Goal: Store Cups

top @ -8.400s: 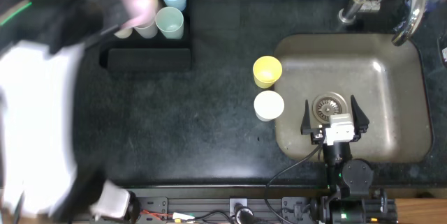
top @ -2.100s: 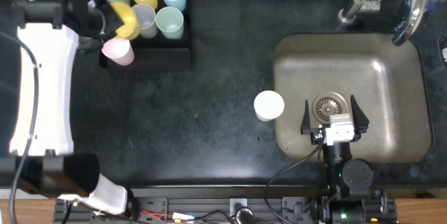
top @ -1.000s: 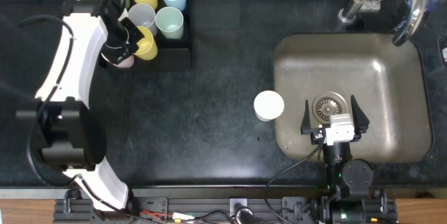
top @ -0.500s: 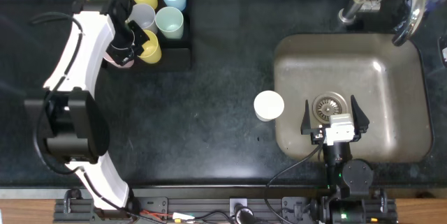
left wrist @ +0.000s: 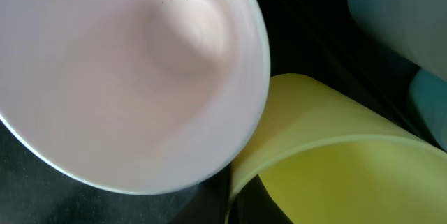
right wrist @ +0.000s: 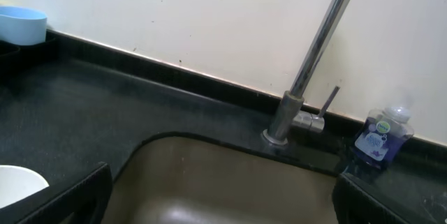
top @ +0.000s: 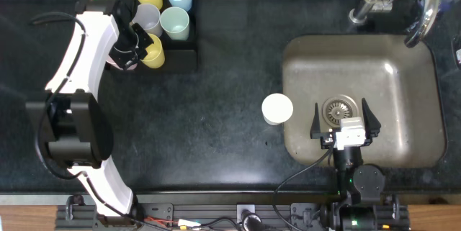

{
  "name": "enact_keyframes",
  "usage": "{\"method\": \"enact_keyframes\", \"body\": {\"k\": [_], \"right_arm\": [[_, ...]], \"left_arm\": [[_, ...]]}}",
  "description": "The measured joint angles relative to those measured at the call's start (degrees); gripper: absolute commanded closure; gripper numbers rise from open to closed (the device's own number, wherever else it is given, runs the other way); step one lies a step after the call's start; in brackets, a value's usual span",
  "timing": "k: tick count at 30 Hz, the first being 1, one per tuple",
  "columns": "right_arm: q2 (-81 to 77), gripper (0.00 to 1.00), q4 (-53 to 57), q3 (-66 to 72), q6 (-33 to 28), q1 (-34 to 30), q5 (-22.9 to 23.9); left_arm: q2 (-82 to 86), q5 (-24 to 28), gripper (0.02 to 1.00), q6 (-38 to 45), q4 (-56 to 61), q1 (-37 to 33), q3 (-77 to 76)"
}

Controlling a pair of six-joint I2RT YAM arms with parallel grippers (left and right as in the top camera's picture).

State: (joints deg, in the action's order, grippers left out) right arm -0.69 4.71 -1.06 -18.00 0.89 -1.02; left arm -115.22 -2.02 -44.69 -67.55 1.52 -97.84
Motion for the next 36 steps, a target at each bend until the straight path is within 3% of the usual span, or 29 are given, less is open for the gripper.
{"method": "enact_keyframes", "body": {"k": [13,14,16,17,18,29,36], "right_arm": [[0.0,0.003,0.0,0.0,0.0,0.0,0.0],[0.0,0.003,0.0,0.0,0.0,0.0,0.0],[0.0,0.003,0.0,0.0,0.0,0.0,0.0],[0.0,0.005,0.0,0.0,0.0,0.0,0.0],[0.0,0.003,0.0,0.0,0.0,0.0,0.0],[0.0,0.005,0.0,0.0,0.0,0.0,0.0],[0.0,0.003,0.0,0.0,0.0,0.0,0.0]], "left_arm": [[-1.3,0.0,0.972,0.0,-0.1,0.0,0.0],[-1.3,0.0,0.858,0.0,-0.1,0.0,0.0],[-1.3,0.0,0.264,-0.1,-0.1,0.0,0.0],[-1.5,0.0,0.091,-0.1,-0.1,0.0,0.0],[-1.7,0.0,0.020,-0.2,-0.1,0.0,0.0],[0.2,0.0,0.020,0.2,-1.2,1.5,0.1],[15.2,0.0,0.018,0.7,-4.1,3.8,0.1]]}}
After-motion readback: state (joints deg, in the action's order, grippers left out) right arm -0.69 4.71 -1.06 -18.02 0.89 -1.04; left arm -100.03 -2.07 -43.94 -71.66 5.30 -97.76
